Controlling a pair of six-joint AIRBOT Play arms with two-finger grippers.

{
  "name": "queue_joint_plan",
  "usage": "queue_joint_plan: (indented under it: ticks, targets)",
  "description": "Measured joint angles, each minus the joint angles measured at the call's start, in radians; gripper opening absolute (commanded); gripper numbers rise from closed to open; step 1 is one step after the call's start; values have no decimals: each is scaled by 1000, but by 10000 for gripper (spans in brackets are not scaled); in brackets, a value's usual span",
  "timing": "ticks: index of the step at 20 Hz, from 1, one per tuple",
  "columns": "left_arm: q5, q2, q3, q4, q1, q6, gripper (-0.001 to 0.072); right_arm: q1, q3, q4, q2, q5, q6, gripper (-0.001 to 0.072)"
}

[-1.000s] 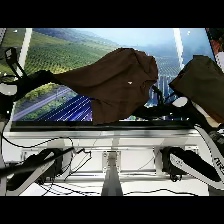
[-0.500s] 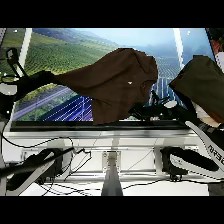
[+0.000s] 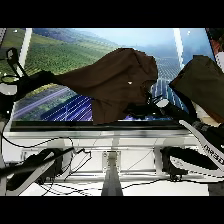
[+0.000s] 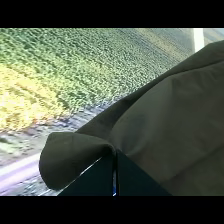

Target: Fold the clothes and pants, and hang the long-sleeved shirts on hangers.

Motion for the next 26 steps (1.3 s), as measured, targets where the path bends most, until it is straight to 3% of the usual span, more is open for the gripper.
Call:
queue_joint_plan:
  ticks: [4,6,12,17,21,26]
  targets:
    - [0,0,0,0,0,0,15,8,58,-43,0,38,-22,289]
    - [0,0,0,0,0,0,15,6,98,-80,0,53,-27,18]
    - [2,27,10,27,6,0,14,3,249,-228,16,108,-32,17]
    - [24,187,83,156,66,0,14,3,501,-589,140,166,23,17]
    - [145,385,112,201,121,-2,14,3,731,-815,290,180,66,17]
    - [365,624,121,214,140,-3,14,3,978,-904,478,151,79,17]
